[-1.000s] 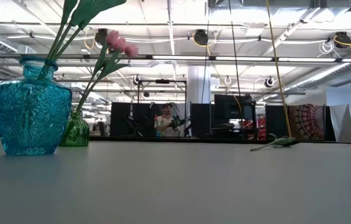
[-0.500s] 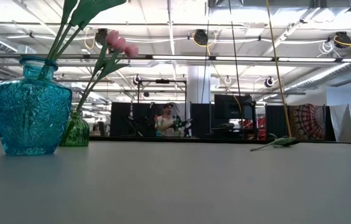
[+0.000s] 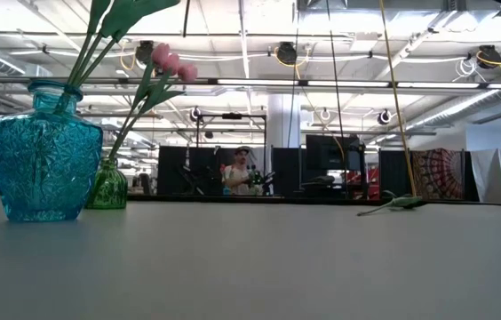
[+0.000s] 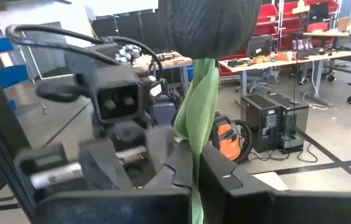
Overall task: Sort flowers into vase by color
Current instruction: Put the bottom black flower into the red vase
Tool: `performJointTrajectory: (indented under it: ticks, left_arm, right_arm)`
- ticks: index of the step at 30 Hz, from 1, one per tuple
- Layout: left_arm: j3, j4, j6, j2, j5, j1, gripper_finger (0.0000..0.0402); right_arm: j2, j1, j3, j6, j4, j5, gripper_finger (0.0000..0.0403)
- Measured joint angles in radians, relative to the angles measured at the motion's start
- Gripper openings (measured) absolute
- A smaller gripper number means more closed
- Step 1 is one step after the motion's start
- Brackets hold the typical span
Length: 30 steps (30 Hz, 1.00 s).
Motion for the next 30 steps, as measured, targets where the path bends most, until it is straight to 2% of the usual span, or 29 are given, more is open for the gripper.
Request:
performJointTrajectory:
  ticks: [8,16,30]
  left_arm:
    - [0.0,0.01,-0.049,0.047,0.124,0.118,0.0095]
    - [0.0,0.08,-0.051,0.052,0.22,0.164,0.0095]
    - [0.0,0.085,-0.042,0.052,0.234,0.168,0.0095]
  right_arm:
    - [0.0,0.013,0.0,-0.01,-0.037,-0.001,0.0]
    - [0.0,0.021,0.0,-0.011,-0.078,0.002,0.0]
    - [0.0,0.021,0.0,-0.007,-0.093,0.002,0.0013]
